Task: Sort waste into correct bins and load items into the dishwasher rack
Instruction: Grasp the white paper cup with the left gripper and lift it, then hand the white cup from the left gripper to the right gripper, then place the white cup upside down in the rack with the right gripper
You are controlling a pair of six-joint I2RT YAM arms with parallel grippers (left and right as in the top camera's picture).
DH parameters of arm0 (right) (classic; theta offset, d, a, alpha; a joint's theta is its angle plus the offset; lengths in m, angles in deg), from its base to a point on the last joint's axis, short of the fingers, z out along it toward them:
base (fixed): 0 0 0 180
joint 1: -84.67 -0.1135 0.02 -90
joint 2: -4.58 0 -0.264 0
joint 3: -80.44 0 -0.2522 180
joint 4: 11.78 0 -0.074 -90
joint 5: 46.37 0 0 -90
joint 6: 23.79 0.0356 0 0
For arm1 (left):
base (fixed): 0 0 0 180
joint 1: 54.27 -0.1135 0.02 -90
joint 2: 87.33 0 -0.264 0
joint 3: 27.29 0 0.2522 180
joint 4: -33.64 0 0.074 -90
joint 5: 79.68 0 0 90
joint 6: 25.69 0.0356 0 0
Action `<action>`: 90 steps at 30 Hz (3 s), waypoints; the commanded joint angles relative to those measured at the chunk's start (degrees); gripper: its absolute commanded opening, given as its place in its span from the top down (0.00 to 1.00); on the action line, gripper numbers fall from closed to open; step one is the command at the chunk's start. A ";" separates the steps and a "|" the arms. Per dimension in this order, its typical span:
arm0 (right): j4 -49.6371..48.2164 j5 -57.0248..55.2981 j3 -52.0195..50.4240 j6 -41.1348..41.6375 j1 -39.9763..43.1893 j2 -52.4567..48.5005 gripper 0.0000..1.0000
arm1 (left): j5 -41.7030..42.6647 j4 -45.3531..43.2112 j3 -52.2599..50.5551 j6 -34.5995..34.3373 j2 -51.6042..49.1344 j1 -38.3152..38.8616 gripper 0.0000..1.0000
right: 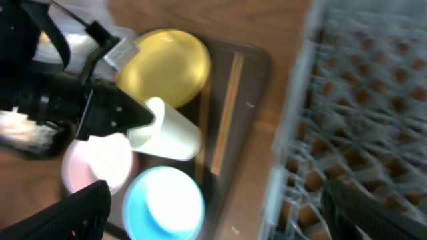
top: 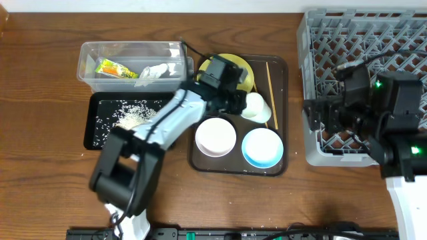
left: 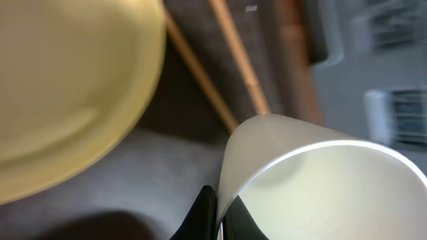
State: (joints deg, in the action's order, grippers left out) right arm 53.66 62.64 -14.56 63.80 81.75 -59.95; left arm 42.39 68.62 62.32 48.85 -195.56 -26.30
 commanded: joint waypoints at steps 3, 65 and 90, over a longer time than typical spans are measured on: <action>-6.43 20.26 0.96 1.31 -0.37 -6.40 0.03 | 19.28 4.35 0.57 -0.28 9.01 -6.93 0.94; -39.47 51.10 0.92 2.78 -15.47 -23.67 0.36 | 57.92 8.50 0.55 0.17 11.78 -22.12 0.94; -21.73 38.47 0.92 6.21 2.64 -15.96 0.48 | 57.31 7.43 0.55 0.17 11.78 -22.23 0.51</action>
State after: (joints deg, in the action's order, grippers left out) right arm 29.20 106.24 -14.49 69.63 80.07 -79.89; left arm 98.89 76.53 62.34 48.65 -183.97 -48.49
